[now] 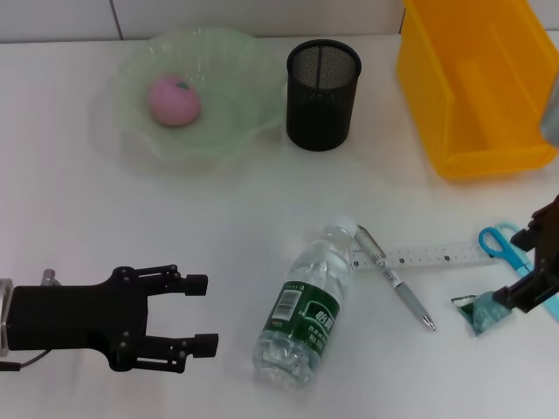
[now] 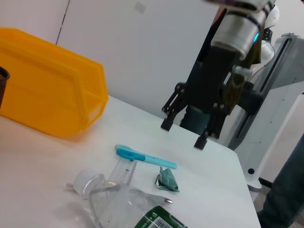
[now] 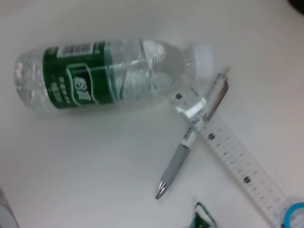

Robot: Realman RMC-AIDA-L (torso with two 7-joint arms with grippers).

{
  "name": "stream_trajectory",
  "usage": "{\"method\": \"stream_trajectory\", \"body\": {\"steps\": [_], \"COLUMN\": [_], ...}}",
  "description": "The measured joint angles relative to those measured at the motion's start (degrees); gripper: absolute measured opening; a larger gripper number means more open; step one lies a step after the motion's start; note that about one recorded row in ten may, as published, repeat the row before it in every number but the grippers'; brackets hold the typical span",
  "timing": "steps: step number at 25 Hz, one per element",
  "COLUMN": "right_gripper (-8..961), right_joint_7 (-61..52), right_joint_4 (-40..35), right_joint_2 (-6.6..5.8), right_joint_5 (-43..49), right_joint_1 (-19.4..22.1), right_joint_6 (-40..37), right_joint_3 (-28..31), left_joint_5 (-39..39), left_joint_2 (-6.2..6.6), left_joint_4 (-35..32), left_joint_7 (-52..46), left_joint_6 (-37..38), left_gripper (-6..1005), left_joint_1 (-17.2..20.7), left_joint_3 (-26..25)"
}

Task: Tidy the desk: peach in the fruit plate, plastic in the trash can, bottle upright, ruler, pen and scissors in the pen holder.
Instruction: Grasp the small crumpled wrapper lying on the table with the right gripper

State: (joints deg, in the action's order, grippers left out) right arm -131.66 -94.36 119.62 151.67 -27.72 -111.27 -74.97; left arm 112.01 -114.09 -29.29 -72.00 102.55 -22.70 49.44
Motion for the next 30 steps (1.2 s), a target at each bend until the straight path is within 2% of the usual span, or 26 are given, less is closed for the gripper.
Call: {"method": "stream_trajectory", "body": {"steps": [10, 20, 30], "right_gripper": [801, 800, 774], "right_joint_7": [2.0, 8.2, 9.2], "right_joint_4": [7.6, 10.0, 10.9], "right_joint_2": [-0.15, -0.23, -0.27], "right_joint_5": [1.3, 1.8, 2.6], "right_joint_1": [2.3, 2.8, 2.6], "right_joint_6": [10.0, 12.3, 12.8], "right_joint_3": [-8.3, -8.9, -10.1], "left_joint_5": [0.0, 0.4, 0.4], "left_joint_2": [0.25, 0.24, 0.28], "left_joint_4": [0.2, 0.3, 0.3], "left_joint_7": [-0.1, -0.2, -0.7], "left_joint_6": [0.0, -0.4, -0.5], "left_gripper": [852, 850, 849], "left_joint_1": [-0.1, -0.5, -0.7], "left_joint_3": [0.0, 0.0, 0.0]}}
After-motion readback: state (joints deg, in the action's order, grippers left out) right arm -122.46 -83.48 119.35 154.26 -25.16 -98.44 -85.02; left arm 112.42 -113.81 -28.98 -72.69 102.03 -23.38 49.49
